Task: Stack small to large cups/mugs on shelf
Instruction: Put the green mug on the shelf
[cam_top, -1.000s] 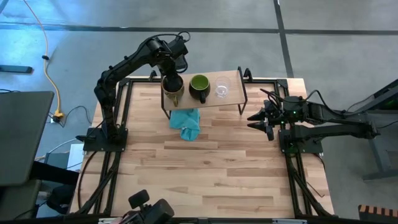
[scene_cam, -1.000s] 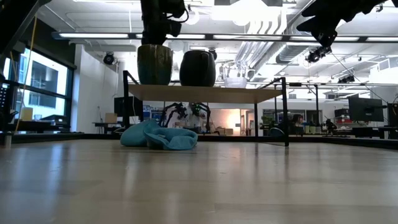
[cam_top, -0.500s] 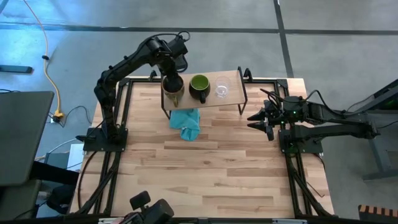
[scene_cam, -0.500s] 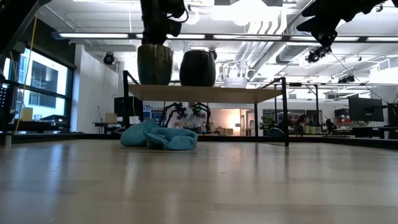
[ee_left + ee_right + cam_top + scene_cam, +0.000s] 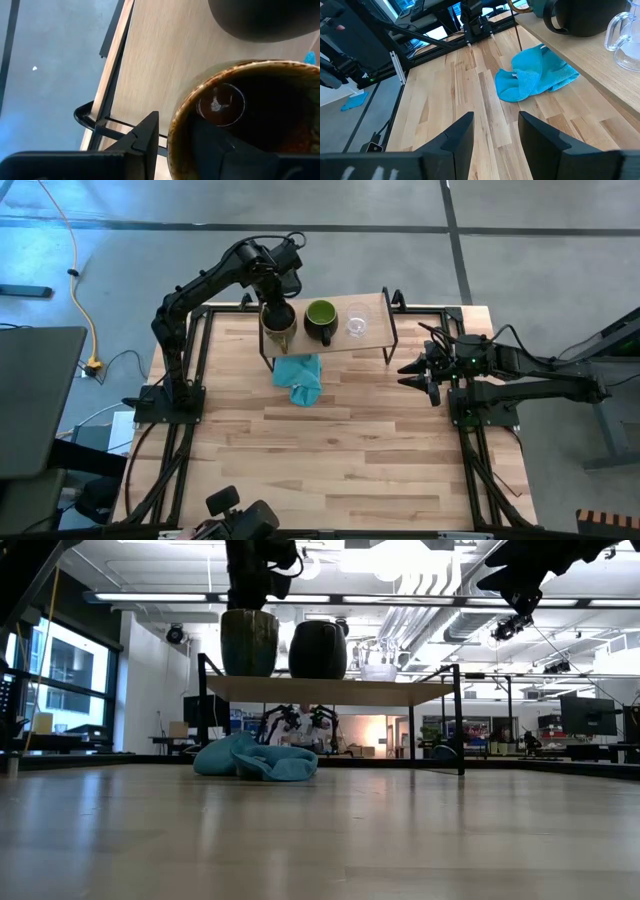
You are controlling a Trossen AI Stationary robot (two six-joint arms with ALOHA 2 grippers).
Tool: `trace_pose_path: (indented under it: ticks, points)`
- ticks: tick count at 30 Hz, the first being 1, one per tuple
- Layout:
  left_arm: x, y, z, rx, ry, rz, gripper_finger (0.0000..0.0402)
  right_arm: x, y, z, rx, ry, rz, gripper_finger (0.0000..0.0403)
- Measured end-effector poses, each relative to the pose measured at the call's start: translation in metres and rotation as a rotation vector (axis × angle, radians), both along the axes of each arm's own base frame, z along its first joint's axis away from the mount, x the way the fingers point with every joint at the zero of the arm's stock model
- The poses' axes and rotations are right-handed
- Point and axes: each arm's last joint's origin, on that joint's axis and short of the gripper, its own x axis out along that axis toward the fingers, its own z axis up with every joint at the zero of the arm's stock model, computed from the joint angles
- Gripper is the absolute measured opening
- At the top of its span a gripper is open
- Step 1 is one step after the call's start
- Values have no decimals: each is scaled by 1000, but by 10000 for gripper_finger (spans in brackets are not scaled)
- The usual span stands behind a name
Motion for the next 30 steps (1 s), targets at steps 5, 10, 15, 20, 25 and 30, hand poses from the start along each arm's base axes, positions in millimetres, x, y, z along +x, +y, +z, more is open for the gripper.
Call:
trace_pose_path:
  ticks: [5, 10, 15, 20, 25, 30]
  points:
    - [0, 0, 0, 8, 8, 3, 90, 0, 0, 0, 0, 0, 0, 144]
    - [-1, -1, 0, -27, -3, -11, 90, 0, 0, 0, 0, 0, 0, 144]
    - [-1, -2, -1, -32, 3, -30, 90, 0, 0, 0, -1, 0, 0, 144]
    - [-1, -2, -1, -32, 5, -44, 90, 0, 0, 0, -2, 0, 0, 144]
    - [-1, -2, -1, -29, 13, -76, 90, 0, 0, 0, -1, 0, 0, 144]
    - [-1, -2, -1, -18, 27, -98, 90, 0, 0, 0, 0, 0, 0, 144]
